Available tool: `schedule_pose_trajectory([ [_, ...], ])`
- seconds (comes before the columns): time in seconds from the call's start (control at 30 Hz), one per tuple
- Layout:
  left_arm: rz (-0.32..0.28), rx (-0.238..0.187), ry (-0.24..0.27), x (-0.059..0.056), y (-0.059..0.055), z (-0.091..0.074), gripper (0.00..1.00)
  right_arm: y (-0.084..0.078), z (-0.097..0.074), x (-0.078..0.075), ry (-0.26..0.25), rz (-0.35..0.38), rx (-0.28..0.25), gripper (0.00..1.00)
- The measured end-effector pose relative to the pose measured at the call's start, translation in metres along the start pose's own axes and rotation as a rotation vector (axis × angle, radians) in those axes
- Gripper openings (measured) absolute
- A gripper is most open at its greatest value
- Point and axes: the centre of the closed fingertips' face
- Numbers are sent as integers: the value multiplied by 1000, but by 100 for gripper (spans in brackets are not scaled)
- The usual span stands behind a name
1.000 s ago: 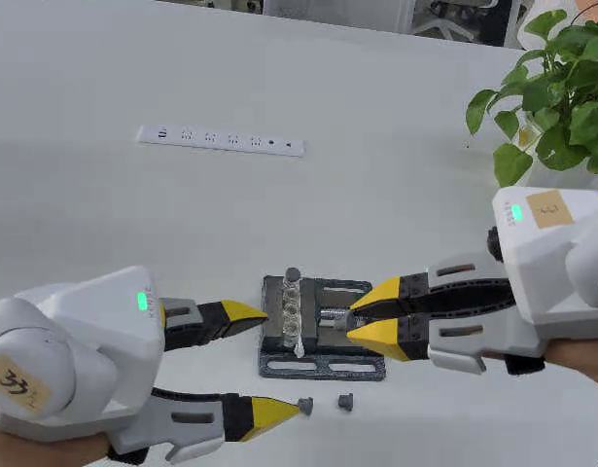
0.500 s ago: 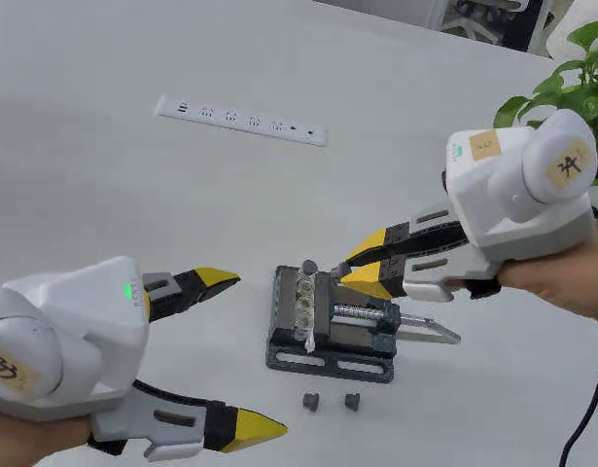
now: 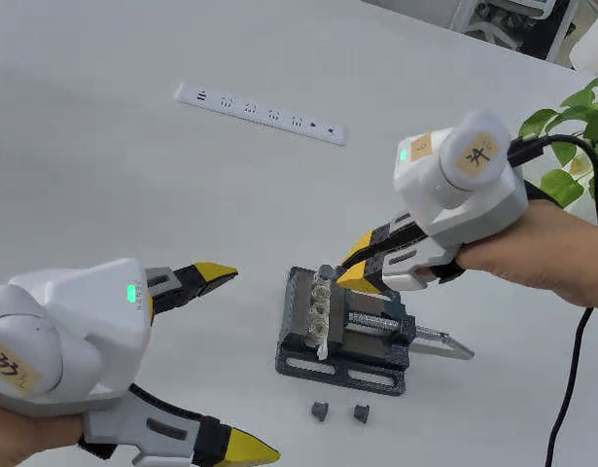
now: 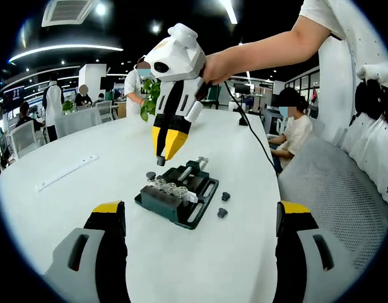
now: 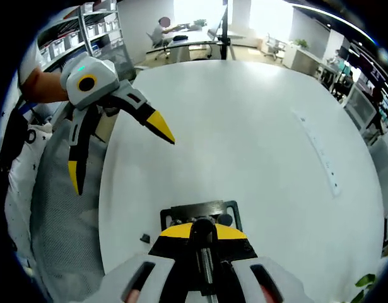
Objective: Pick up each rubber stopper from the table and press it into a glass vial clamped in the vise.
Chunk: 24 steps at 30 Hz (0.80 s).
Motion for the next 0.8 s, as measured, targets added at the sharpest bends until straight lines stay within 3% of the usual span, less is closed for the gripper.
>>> schedule_pose_trajectory([
  [0.27,-5,-12,-4,2,-2,-1,99,-6,16,-5,18,-7,82,5],
  [0.8,-31,-35,1,2,-4,-5,99,-12,27,-4,32,-10,151,5],
])
Point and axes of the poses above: the centre of the closed fingertips' face, and the gripper's own axes: z roughly forward along the fingers, x roughly to its left, y roughly out of its top, and after that the axes turned 4 degrees about -x, right-handed
